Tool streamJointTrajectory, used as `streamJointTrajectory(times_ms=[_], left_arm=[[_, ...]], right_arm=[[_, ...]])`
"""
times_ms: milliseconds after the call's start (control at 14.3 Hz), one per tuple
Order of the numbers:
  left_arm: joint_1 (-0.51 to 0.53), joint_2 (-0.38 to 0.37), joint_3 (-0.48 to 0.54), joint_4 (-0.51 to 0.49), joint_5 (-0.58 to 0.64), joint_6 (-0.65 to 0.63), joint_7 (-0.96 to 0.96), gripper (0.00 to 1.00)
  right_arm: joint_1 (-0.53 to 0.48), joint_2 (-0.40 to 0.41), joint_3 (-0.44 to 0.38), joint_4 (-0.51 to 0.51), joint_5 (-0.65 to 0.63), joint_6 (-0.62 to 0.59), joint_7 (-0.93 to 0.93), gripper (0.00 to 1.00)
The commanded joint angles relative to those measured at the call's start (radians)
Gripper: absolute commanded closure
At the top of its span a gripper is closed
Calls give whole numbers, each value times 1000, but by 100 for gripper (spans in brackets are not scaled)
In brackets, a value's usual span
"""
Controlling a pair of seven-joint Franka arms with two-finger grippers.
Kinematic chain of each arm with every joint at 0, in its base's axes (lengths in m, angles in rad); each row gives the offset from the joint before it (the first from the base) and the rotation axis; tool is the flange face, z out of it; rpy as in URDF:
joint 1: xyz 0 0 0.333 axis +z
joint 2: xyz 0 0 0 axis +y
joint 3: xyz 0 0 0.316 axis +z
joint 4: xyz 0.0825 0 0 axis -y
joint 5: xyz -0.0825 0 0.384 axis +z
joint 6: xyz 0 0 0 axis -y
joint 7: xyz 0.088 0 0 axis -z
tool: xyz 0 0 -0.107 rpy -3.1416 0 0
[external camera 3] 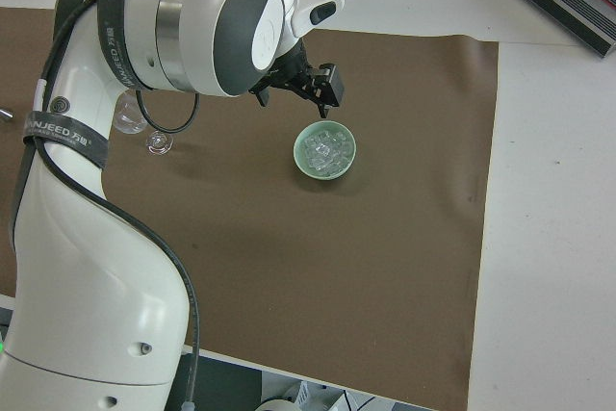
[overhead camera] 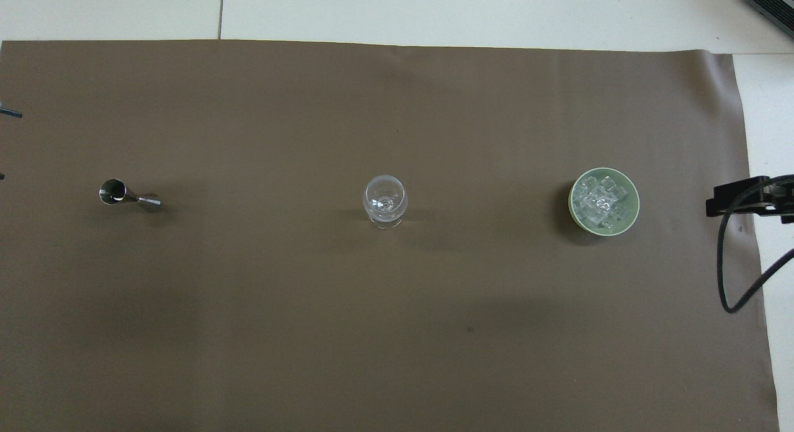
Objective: Pour wine and add ice with both arms
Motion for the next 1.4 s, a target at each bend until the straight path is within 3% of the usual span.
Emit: streamJointTrajectory(times_ms=[0,419,629,978,1327], left_arm=[[71,-17,-4,-102,-120,28,-82,0],[111,-21,-4,-257,-229,103,-203,0],[100,-60,-5,-378,-271,204,-211,0],[102,-100,-5,-478,-303,270,-204,0],[113,-86,-5,-508,-309,270,-83,0]], right_arm=[[-2,-13,4,4,-9,-21,21,0],[-9,-21,4,6,-9,-19,20,0],[-9,-27,4,6,-9,-19,21,0],[-9,-62,4,6,-9,-27,21,0],[-9,-62,4,6,-9,-27,21,0]])
